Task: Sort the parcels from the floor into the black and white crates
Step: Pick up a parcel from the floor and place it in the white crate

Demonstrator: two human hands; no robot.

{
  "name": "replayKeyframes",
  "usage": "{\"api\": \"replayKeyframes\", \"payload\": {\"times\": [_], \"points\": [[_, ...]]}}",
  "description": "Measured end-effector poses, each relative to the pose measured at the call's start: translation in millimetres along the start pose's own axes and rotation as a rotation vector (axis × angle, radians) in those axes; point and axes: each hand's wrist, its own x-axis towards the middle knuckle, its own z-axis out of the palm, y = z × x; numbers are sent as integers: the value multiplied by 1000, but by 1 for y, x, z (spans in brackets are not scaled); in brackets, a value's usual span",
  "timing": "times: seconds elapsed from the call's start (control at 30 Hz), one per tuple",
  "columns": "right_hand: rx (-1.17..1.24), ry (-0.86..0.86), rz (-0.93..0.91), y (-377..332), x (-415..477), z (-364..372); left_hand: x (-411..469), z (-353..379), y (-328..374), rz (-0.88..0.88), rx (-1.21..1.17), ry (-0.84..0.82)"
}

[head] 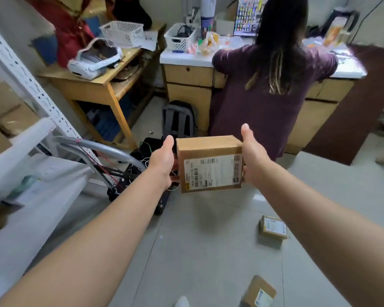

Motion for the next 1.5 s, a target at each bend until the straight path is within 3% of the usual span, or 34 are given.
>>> {"api": "replayKeyframes", "payload": {"times": [0.2,0.53,0.83,0.97,1.27,1.5], "points": [[-58,-185,-48,-11,-80,34,-81,-58,19,131,-166,182],[-328,-516,-194,32,-198,134,-197,-198,-23,282,-507,688],[-495,-906,-503,127,-297,255,-273,-335,-96,173,-792,888],[-675,-1054,-602,180,-332,307,-306,-391,-134,123,-928,984],[-765,-1098,-451,295,-364,402,-316,-482,-210,-59,-1058,1003],[-1078,-1058,-535,359,-356,443,-295,-501,-252,-250,-1138,981]]}}
